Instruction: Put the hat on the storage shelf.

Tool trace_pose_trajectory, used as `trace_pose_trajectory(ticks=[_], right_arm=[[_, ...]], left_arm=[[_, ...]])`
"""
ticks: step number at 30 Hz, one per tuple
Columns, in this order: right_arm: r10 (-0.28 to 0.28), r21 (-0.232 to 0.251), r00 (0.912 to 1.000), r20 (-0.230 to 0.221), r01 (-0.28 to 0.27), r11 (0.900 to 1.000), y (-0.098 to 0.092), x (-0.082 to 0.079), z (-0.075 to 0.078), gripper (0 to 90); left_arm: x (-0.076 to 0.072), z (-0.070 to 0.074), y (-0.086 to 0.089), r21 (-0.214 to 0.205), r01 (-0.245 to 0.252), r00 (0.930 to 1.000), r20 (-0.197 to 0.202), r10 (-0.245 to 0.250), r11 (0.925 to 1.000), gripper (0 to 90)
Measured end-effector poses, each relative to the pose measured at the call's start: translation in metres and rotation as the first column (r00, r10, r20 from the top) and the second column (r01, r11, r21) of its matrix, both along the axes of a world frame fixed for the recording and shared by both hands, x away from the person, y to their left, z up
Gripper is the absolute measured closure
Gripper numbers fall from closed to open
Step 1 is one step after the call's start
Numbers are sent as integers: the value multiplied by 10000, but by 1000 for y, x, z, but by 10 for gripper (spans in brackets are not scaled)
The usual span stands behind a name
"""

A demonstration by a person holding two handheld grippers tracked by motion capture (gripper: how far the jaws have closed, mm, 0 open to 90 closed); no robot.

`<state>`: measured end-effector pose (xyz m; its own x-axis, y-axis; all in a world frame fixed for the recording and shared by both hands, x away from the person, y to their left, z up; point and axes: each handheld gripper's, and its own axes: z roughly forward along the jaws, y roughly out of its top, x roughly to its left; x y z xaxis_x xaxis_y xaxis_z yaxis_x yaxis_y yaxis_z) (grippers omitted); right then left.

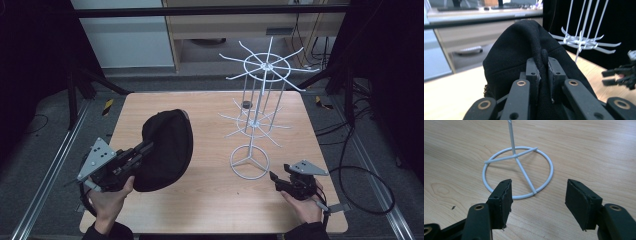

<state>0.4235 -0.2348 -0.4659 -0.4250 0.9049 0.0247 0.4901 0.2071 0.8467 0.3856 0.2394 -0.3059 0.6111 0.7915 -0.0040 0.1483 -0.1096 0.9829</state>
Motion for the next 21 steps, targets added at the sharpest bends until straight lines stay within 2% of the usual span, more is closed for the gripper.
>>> trace_pose_trajectory(ticks=[2, 6, 10, 15, 16, 21], right_arm=[[-8, 2, 10000, 12, 8, 10000, 0, 0, 0, 385], [7, -52, 10000, 28, -7, 10000, 0, 0, 0, 385], [4, -63, 10000, 49, -4, 10000, 0, 0, 0, 385], [13, -102, 10000, 56, -12, 9999, 0, 1, 0, 384], [12, -113, 10000, 60, -11, 9999, 0, 1, 0, 384], [-15, -66, 10000, 53, 15, 10000, -1, 1, -1, 384]], left_arm=[[-1, 7, 0, -278, 118, 9996, 251, -111, 9995, 805], [-2, 19, -2, -596, 368, 9984, 456, -341, 9975, 805], [-4, 29, -7, -652, 538, 9958, 772, -488, 9964, 806], [-6, 43, -17, -626, 852, 9904, 1144, -776, 9944, 806], [-5, 46, -18, -627, 925, 9876, 1327, -835, 9937, 806], [-5, 55, -23, -919, 1299, 9830, 1423, -1161, 9873, 807]])
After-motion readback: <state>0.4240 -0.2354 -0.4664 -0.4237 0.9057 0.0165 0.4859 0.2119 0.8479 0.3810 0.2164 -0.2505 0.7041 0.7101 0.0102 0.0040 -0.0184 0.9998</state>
